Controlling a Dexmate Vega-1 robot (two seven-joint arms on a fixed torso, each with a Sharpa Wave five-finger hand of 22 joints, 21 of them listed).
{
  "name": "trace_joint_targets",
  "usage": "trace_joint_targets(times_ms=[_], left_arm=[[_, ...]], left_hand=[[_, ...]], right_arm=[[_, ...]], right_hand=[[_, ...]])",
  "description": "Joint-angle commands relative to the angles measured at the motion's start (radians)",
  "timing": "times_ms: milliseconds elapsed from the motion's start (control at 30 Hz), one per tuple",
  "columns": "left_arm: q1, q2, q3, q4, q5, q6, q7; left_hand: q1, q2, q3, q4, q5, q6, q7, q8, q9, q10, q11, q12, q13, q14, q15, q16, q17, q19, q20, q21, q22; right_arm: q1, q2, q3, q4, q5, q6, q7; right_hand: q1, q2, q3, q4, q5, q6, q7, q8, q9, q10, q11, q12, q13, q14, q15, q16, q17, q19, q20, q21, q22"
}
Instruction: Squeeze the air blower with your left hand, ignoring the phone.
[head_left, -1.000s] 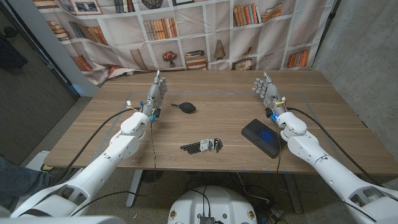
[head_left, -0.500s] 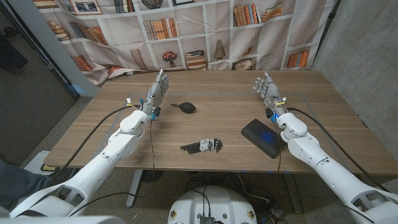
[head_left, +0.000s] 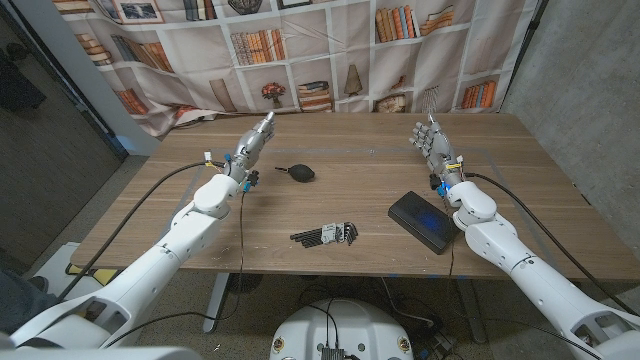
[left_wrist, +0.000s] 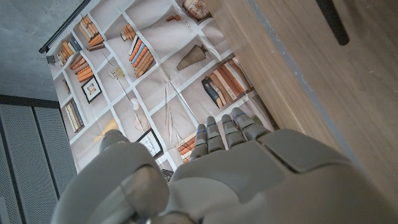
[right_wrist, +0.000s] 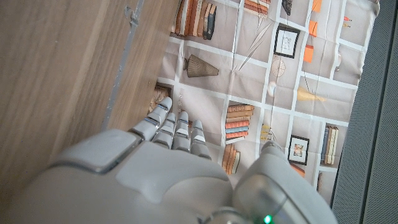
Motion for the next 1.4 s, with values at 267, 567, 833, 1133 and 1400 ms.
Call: trace_joint_targets(times_ms=[267,567,833,1133,1400], left_arm=[[0.027,0.057,0.02,-0.088,0.348,-0.007,0.256],[0.061,0.106,0.016,-0.174,0.453,0.07,0.325],[0.09,0.155,0.014,-0.267,0.564,0.161,0.373],[0.094,0.189,0.018,-0.337,0.652,0.236,0.38],[0.087,0.212,0.036,-0.387,0.741,0.314,0.374]], left_hand=[[0.042,-0.009,-0.007,-0.025,-0.013,0.077,-0.003,0.016,0.005,0.087,-0.006,0.014,0.003,0.09,-0.014,0.015,0.004,0.082,0.0,0.018,0.001],[0.054,-0.01,-0.008,-0.03,-0.016,0.102,-0.005,0.018,0.005,0.106,-0.005,0.012,0.003,0.114,-0.016,0.015,0.004,0.109,0.0,0.021,0.001],[0.082,-0.007,-0.004,-0.044,-0.018,0.133,-0.01,0.022,0.005,0.14,-0.017,0.013,0.004,0.147,-0.028,0.015,0.003,0.135,0.005,0.022,0.002],[0.104,-0.003,0.001,-0.054,-0.018,0.139,-0.014,0.018,0.006,0.149,-0.026,0.009,0.004,0.156,-0.034,0.012,0.003,0.139,0.01,0.018,0.002],[0.13,0.001,0.008,-0.066,-0.018,0.149,-0.016,0.017,0.006,0.158,-0.034,0.004,0.004,0.166,-0.036,0.008,0.002,0.144,0.015,0.014,0.002]], right_arm=[[-0.01,-0.004,0.003,-0.032,-0.018,0.011,-0.023],[-0.03,-0.011,0.004,-0.063,-0.018,-0.019,-0.054],[-0.037,-0.005,0.006,-0.07,-0.016,-0.008,-0.058],[-0.038,-0.003,0.006,-0.062,-0.018,0.007,-0.053],[-0.043,-0.01,0.007,-0.075,-0.018,-0.003,-0.058]], right_hand=[[0.011,-0.003,0.004,-0.008,0.002,0.013,0.003,0.004,0.005,0.009,0.004,0.002,0.002,0.009,0.0,-0.003,0.004,0.013,-0.007,0.001,0.003],[0.013,0.0,0.005,-0.01,0.002,0.021,0.007,0.006,0.005,0.016,0.003,0.003,0.002,0.017,-0.002,-0.003,0.004,0.021,-0.009,0.001,0.003],[0.015,0.002,0.006,-0.013,0.002,0.024,0.01,0.006,0.005,0.023,0.002,0.004,0.002,0.024,-0.001,-0.002,0.004,0.026,-0.01,0.001,0.003],[0.018,0.004,0.008,-0.015,0.002,0.028,0.009,0.006,0.005,0.027,0.005,0.003,0.002,0.028,-0.001,-0.003,0.004,0.032,-0.009,0.001,0.003],[0.02,0.005,0.009,-0.017,0.001,0.03,0.008,0.006,0.005,0.031,0.004,0.003,0.002,0.032,-0.001,-0.004,0.004,0.038,-0.009,0.001,0.004]])
